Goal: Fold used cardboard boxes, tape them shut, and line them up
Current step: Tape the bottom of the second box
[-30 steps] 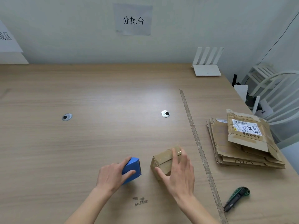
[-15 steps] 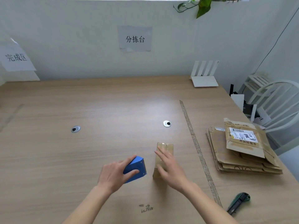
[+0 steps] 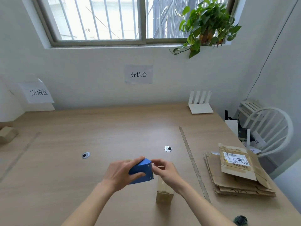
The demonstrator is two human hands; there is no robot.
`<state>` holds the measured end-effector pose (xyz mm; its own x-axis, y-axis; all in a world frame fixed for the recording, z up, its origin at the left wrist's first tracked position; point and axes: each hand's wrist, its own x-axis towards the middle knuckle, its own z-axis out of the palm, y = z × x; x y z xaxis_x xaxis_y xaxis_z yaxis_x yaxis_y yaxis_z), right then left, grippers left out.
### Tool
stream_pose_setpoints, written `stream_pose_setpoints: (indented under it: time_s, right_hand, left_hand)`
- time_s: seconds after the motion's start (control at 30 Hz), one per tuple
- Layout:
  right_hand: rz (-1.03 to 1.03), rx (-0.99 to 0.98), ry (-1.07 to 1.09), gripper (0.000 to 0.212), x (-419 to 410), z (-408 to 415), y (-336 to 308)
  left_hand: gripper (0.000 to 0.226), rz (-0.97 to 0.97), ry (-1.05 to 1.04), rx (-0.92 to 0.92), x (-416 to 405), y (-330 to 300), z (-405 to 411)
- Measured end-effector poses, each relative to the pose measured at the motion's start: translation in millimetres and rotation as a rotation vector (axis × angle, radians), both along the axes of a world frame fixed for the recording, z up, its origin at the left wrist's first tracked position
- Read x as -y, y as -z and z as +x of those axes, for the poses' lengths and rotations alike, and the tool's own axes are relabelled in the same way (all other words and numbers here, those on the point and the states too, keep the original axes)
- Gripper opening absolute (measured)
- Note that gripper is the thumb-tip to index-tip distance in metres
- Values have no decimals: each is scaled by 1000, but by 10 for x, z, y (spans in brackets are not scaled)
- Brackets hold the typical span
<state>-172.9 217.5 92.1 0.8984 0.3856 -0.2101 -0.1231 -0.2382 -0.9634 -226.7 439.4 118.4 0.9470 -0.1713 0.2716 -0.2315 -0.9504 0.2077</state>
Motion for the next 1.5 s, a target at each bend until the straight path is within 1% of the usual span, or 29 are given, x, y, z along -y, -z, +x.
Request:
stream_pose_setpoints:
  time_s: [0.07,0.17,0.27,0.33,0.43,0.5,0.57,0.6,0.7,0.77,0.87,1.07,1.17,1.5]
  right_hand:
    - [-53,50,6,25,11,10,-106]
    - [-61,76,46,12,35,9,-192]
    - [-68,55,88,11,76,-39,-210]
    - [-92,52,112,9,152,-66,-170]
    - [-135,3,183,5,438,-66,-69]
    - [-159,-38,183,5,658,-98,55]
    - [-174,-82,205,4,793,-155,196]
    - [-178,-104,216,4,833,-185,277]
    - [-202,-130,257,5,1008,-227,521]
    - [-229,-149,308,4,1206,-241,669]
    - [-253,-189,277,6,1374,-265,824]
    - [-202,-248,360,10,1292,-252,996]
    - [-213,-270,373,9,1223,-251,1107]
    - [-270,-285,411,6,993,-175,1286]
  left_hand:
    - [59,15,18,19,5,-107,18]
    - [62,35,52,40,50,-224,36]
    - [59,83,46,38,162,-254,73]
    - [62,129,57,26,227,-217,84]
    - [74,147,31,-113,183,-72,38]
    - [70,136,16,-212,213,13,-39]
    - [63,145,40,-285,334,74,-67]
    - [64,158,55,-320,391,122,-58]
    - [65,175,47,-389,357,268,-3]
    - [68,221,35,-420,204,341,-20]
    - [70,247,-1,-414,57,448,-33]
    - [71,245,-4,-442,93,582,110]
    - [61,255,-28,-454,23,626,161]
    - [56,265,-39,-504,-107,832,258]
